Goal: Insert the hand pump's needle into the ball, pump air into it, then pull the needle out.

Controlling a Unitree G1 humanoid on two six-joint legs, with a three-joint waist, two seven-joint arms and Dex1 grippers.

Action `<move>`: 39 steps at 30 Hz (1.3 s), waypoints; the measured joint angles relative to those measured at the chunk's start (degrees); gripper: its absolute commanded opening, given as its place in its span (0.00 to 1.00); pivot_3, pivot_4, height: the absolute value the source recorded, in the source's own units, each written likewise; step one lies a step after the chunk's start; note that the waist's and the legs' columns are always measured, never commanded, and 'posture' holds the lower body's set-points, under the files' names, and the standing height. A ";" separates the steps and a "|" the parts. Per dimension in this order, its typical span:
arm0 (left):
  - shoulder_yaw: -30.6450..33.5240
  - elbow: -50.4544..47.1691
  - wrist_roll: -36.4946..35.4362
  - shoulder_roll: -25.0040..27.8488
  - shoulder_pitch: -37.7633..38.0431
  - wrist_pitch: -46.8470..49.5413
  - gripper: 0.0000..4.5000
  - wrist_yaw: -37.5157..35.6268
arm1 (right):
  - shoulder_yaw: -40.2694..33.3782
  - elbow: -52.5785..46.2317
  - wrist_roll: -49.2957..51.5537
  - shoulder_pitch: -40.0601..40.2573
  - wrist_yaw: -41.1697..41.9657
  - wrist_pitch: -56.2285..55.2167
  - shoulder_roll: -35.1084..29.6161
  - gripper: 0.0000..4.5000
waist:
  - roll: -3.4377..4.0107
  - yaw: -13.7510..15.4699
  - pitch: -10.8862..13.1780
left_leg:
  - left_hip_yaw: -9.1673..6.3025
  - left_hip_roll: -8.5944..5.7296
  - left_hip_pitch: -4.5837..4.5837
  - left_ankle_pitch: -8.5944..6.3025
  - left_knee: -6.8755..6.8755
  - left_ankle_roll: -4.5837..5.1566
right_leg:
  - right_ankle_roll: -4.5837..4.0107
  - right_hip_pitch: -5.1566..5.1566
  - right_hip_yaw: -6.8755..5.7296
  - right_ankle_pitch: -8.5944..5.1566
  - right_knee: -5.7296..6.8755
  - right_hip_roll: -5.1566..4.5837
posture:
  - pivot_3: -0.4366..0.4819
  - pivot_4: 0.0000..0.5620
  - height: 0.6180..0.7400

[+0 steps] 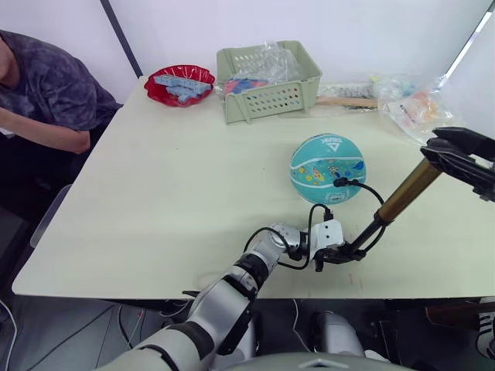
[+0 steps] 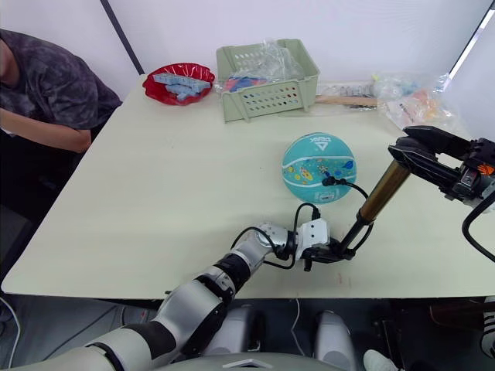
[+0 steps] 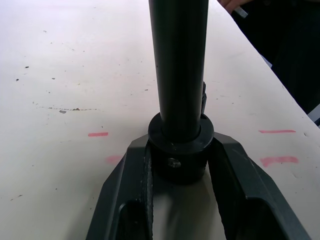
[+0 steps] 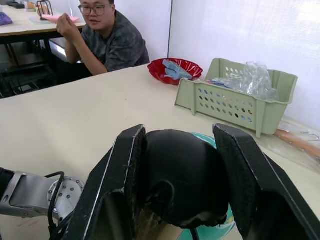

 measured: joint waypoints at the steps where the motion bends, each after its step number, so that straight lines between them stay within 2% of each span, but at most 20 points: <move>1: -0.21 0.05 0.03 -0.05 0.01 0.00 0.25 0.02 | -0.79 -1.15 -1.03 1.32 0.45 -0.82 1.05 0.37 | -0.07 0.15 -0.01 | -0.02 0.01 0.01 0.00 0.00 0.00 | 0.00 0.00 -0.01 0.00 -0.01 0.03 | 0.48 0.27 0.98; 6: -0.59 0.49 0.40 -0.01 0.01 0.00 0.25 0.30 | 0.51 -4.45 -6.68 8.36 1.89 -7.03 8.13 0.37 | -0.44 0.50 -0.34 | -0.01 0.05 0.09 0.00 -0.03 0.00 | 0.00 0.05 -0.01 -0.01 -0.01 0.10 | 0.48 0.27 0.98; 11: -0.74 0.77 0.66 0.09 0.34 0.00 0.25 0.80 | 6.82 -4.57 -14.80 14.02 2.75 -14.82 15.04 0.37 | -0.76 0.50 -0.79 | -0.05 0.11 0.14 0.00 -0.03 -0.01 | 0.00 0.06 -0.01 -0.01 0.02 0.15 | 0.48 0.27 0.98; 17: -0.91 0.78 0.67 0.23 0.74 0.00 0.25 0.99 | 15.29 -1.20 -23.07 16.25 3.30 -21.78 19.62 0.37 | -0.97 0.51 -1.13 | -0.07 0.13 0.15 0.00 -0.04 -0.01 | -0.02 0.06 -0.03 -0.02 0.02 0.18 | 0.48 0.27 0.98; 26: -0.93 0.77 0.66 0.23 0.86 0.00 0.25 1.10 | 23.19 4.46 -30.82 17.09 3.86 -27.32 21.54 0.36 | -0.97 0.49 -1.25 | -0.07 0.15 0.16 0.00 -0.06 -0.01 | -0.03 0.06 -0.03 -0.03 0.01 0.16 | 0.48 0.27 0.98; 33: -0.93 0.77 0.65 0.12 0.76 0.00 0.25 1.21 | 22.45 4.89 -29.36 15.53 3.87 -26.20 21.55 0.36 | -0.83 0.52 -1.17 | -0.07 0.13 0.15 0.00 -0.07 -0.02 | -0.03 0.05 -0.03 -0.02 0.01 0.12 | 0.48 0.27 0.98; 39: -0.91 0.69 0.52 -0.23 0.24 -0.24 0.25 0.90 | 18.16 1.77 -22.15 13.49 1.49 -17.17 17.22 0.36 | -0.25 0.84 -0.73 | -0.05 0.07 0.07 0.00 -0.09 -0.02 | -0.03 0.01 -0.05 -0.02 -0.01 0.07 | 0.48 0.27 0.98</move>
